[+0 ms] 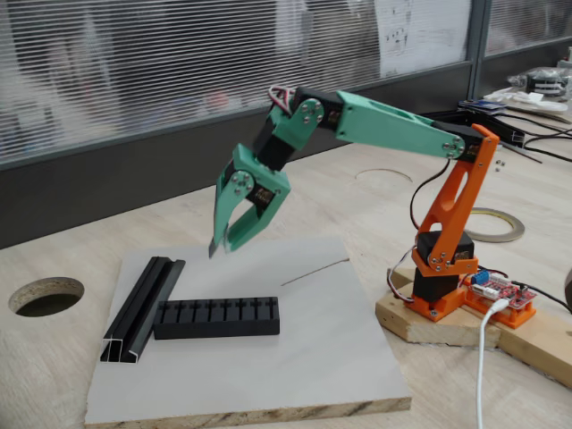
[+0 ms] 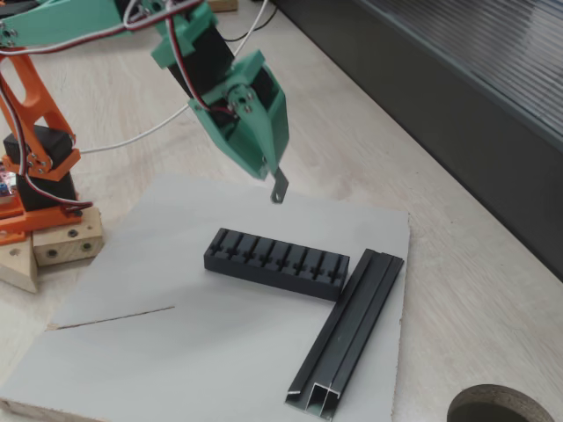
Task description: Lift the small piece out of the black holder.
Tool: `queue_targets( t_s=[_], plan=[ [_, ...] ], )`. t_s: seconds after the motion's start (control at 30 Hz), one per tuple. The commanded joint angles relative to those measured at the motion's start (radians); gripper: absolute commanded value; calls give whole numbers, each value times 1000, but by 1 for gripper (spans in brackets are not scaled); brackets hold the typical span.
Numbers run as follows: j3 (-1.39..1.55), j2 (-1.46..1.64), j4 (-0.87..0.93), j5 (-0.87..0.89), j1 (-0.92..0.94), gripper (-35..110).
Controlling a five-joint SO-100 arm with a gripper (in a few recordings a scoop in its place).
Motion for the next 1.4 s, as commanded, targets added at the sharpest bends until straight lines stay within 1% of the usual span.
queue_targets(
  t_s=[0.0, 0.7, 0.87, 0.93, 1.37],
  plan=[
    [-2, 87, 9, 8, -2, 5],
    [-3, 318, 6, 0, 0, 5],
    [-3, 351, 8, 8, 138, 5],
    [-2, 365, 8, 9, 161, 5],
    [-3, 374, 8, 11, 169, 5]
  ],
)
